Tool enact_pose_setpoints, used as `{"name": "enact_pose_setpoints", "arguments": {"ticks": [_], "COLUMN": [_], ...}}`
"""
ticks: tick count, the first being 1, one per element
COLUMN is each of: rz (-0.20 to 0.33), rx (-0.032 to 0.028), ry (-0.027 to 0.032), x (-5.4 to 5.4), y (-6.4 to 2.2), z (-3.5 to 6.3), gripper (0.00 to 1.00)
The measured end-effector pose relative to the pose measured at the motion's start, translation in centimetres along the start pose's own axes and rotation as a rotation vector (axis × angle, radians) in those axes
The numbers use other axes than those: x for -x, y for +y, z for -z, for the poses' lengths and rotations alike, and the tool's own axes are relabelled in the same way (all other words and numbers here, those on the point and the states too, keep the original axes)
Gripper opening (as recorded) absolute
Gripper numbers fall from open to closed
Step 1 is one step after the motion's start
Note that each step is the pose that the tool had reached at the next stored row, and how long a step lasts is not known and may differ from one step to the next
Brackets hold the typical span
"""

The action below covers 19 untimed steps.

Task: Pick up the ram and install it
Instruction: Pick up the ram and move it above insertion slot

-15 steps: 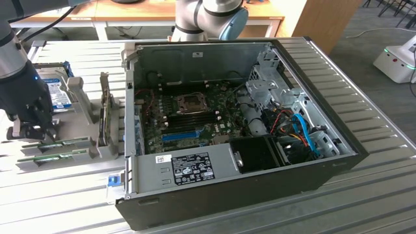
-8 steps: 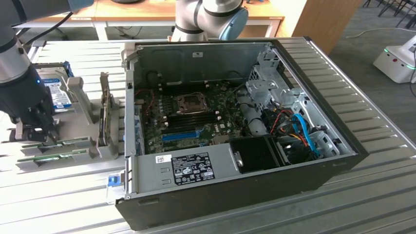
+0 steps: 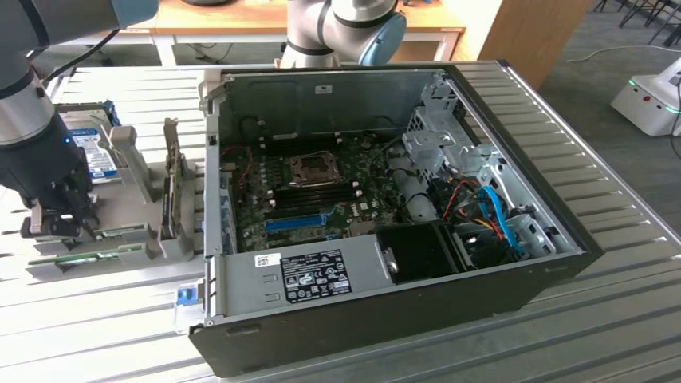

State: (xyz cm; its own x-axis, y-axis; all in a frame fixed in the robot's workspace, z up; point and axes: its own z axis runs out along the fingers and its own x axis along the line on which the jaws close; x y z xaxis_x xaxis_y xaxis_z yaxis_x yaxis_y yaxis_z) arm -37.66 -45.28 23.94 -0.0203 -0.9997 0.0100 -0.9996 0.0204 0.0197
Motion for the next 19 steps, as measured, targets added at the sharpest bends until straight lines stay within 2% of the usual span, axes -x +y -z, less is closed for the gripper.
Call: {"name": "enact_pose_setpoints", "arguments": {"ticks": [5,11,19], "rz": [0.000,0.000,0.000], "rx": [0.0001,-0.0001,0.0001], "ry": [0.0001,0.0000,0.0001], "x": [0.00,-0.02,-0.58], "y": [-0.01,0.00,-0.02], "z": [-0.44,-0.46,-0.45], "gripper": [0.29,0.29,0.29]}}
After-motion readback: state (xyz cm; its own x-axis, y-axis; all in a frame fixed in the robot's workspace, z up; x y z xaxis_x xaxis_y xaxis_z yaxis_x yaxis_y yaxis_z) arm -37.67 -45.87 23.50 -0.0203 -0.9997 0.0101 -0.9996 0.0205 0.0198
